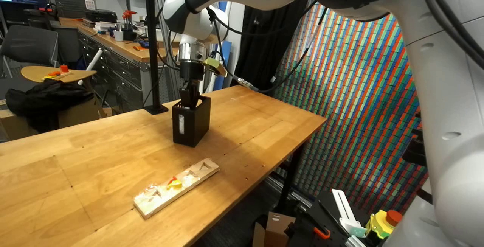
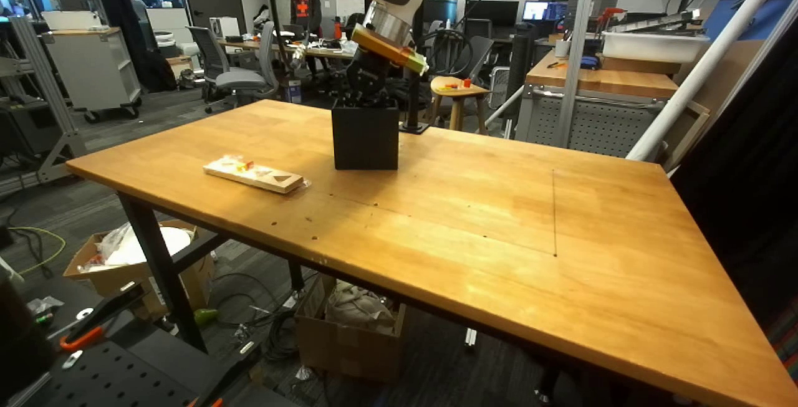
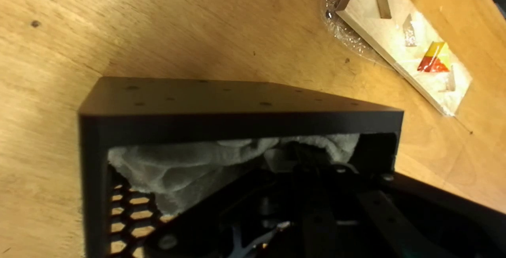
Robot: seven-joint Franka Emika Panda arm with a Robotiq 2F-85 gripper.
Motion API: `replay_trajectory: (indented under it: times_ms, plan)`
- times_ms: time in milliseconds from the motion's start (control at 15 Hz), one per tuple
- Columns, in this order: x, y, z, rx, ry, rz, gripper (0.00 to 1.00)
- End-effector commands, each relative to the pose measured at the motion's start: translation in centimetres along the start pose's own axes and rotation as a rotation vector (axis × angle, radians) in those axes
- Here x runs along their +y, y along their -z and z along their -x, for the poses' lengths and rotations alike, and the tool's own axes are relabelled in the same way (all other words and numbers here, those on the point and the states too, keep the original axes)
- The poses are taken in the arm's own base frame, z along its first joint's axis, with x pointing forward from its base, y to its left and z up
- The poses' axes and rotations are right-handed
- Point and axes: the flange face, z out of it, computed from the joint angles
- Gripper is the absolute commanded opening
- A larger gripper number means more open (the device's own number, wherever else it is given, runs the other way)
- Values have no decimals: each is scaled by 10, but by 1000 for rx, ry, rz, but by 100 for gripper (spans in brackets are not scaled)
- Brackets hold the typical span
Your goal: Put the towel into the box.
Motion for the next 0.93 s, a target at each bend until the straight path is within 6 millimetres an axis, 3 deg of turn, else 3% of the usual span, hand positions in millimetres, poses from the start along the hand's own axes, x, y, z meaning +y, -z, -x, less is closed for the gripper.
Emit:
replay_trajectory:
  times_ms: [0, 867]
  plan:
    - [5, 2, -2, 9, 29, -27, 3]
    - [31, -16, 4, 6, 85, -69, 3]
